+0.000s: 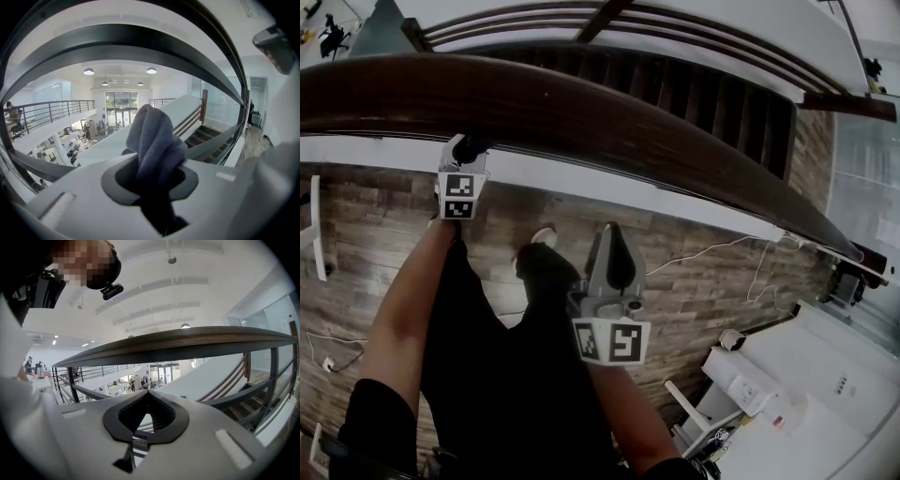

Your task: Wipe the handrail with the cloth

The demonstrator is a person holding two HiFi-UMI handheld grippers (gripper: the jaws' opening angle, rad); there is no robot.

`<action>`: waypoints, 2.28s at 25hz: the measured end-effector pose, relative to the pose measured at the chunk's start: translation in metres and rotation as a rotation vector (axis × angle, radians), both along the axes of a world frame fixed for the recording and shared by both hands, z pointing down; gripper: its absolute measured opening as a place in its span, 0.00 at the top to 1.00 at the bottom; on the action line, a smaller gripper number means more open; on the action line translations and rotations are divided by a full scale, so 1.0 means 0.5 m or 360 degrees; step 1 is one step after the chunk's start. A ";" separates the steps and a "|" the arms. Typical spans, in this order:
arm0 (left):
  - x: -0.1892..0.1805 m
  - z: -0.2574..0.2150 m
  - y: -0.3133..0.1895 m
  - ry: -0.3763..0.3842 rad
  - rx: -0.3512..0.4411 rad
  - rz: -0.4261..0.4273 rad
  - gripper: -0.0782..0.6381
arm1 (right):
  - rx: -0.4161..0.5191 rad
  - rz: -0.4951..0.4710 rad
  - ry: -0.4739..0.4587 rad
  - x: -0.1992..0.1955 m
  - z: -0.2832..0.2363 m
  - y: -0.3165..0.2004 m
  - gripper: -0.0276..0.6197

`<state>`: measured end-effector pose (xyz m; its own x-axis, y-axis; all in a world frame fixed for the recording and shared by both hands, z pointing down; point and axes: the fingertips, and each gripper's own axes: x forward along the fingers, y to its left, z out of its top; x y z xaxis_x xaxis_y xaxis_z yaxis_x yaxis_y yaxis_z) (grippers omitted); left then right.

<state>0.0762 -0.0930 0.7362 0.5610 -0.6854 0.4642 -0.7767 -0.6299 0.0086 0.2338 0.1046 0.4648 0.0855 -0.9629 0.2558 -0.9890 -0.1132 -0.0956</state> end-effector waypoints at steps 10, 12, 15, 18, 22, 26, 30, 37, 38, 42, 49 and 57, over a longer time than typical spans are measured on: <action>0.063 0.002 0.024 -0.0006 -0.0059 0.0027 0.78 | -0.0045 0.0046 -0.0030 0.056 0.018 0.043 0.95; 0.083 0.002 0.032 -0.0002 -0.0061 0.0038 0.78 | -0.0045 0.0056 -0.0022 0.073 0.014 0.050 0.95; 0.121 0.002 0.046 -0.0006 -0.0060 0.0089 0.78 | -0.0063 0.0067 -0.0014 0.093 0.020 0.054 0.95; 0.165 0.006 0.066 -0.0019 -0.0066 0.0155 0.78 | -0.0066 0.0075 -0.0018 0.110 0.023 0.059 0.95; 0.214 0.007 0.093 -0.0016 -0.0076 0.0219 0.78 | -0.0053 0.0096 -0.0032 0.124 0.023 0.069 0.95; 0.249 0.004 0.111 -0.0014 -0.0064 0.0240 0.78 | -0.0050 0.0116 -0.0037 0.147 0.020 0.083 0.95; 0.274 0.003 0.117 0.0013 -0.0075 0.0241 0.78 | -0.0057 0.0180 -0.0048 0.182 0.028 0.095 0.95; 0.289 0.002 0.128 0.0001 -0.0032 0.0208 0.78 | -0.0074 0.0203 -0.0068 0.205 0.038 0.110 0.95; 0.285 0.001 0.126 0.0007 -0.0028 0.0189 0.78 | -0.0073 0.0187 -0.0068 0.201 0.038 0.109 0.95; 0.291 -0.002 0.122 -0.0016 -0.0014 0.0207 0.78 | -0.0065 0.0168 -0.0070 0.198 0.040 0.112 0.95; 0.295 -0.018 0.138 -0.0068 -0.0027 0.0303 0.78 | -0.0077 0.0080 0.0057 0.185 0.020 0.126 0.95; 0.250 -0.109 0.215 0.0008 -0.0062 0.0414 0.78 | -0.0027 0.0100 0.0062 0.218 -0.021 0.108 0.95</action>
<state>0.2011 0.0146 0.6816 0.7183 -0.4994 0.4843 -0.5885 -0.8075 0.0403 0.3428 0.1585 0.4543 0.1557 -0.9509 0.2676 -0.9828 -0.1763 -0.0546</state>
